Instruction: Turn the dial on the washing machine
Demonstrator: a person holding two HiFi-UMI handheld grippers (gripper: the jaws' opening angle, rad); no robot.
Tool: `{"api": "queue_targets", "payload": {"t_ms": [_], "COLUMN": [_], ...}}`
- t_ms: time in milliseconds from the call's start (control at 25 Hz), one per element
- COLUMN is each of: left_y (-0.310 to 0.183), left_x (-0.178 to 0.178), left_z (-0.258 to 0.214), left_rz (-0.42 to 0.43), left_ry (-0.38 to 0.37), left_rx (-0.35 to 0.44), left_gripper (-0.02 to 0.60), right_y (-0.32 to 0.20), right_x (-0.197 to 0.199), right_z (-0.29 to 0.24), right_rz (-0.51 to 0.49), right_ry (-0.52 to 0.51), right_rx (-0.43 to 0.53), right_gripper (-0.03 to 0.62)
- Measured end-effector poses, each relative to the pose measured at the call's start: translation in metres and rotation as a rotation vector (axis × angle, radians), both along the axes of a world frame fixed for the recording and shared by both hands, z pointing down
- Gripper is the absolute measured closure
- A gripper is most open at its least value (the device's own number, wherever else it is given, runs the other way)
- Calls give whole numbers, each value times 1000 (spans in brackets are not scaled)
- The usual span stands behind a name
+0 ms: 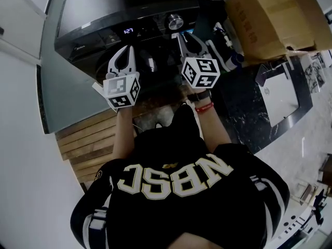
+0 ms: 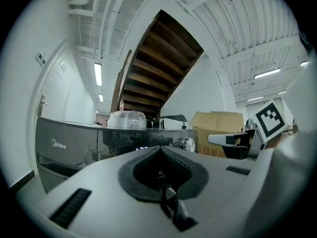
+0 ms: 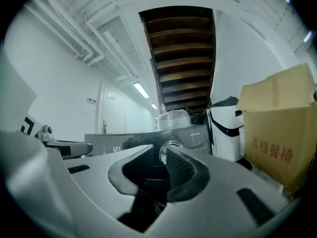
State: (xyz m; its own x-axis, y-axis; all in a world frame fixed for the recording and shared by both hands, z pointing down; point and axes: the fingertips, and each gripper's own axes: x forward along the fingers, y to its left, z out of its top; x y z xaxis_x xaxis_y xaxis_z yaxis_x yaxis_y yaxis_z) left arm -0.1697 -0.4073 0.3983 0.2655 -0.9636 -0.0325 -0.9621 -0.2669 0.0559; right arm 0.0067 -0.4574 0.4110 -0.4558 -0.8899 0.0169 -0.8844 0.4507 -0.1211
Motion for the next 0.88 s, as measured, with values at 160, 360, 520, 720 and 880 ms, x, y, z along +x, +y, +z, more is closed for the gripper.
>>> {"api": "queue_targets", "payload": {"t_ms": [160,360,520,720,880], "left_y": [6,12,18,25,30], "left_x": [-1,-3,-6,-7,-8], "left_z": [-2,-4,-5,-8,-10], "left_rz": [-4,-7,-13,-15,-14], "left_ry": [-2,-4,-3,-4,-9], "left_rx": [10,26,34,45,51], "left_gripper": [568,568,568,568,568], "right_y": [10,22,30,37,42], "right_x": [-6,-15,-19,-22,-25], "right_z": [-4,-11,-13,-15,-16], "right_rz": [-3,-9,-16,-24,-26], "right_ry": [74,106,110,112,112], "right_rx": [47,82,92,95,97], "right_gripper": [534,556,586,586,586]}}
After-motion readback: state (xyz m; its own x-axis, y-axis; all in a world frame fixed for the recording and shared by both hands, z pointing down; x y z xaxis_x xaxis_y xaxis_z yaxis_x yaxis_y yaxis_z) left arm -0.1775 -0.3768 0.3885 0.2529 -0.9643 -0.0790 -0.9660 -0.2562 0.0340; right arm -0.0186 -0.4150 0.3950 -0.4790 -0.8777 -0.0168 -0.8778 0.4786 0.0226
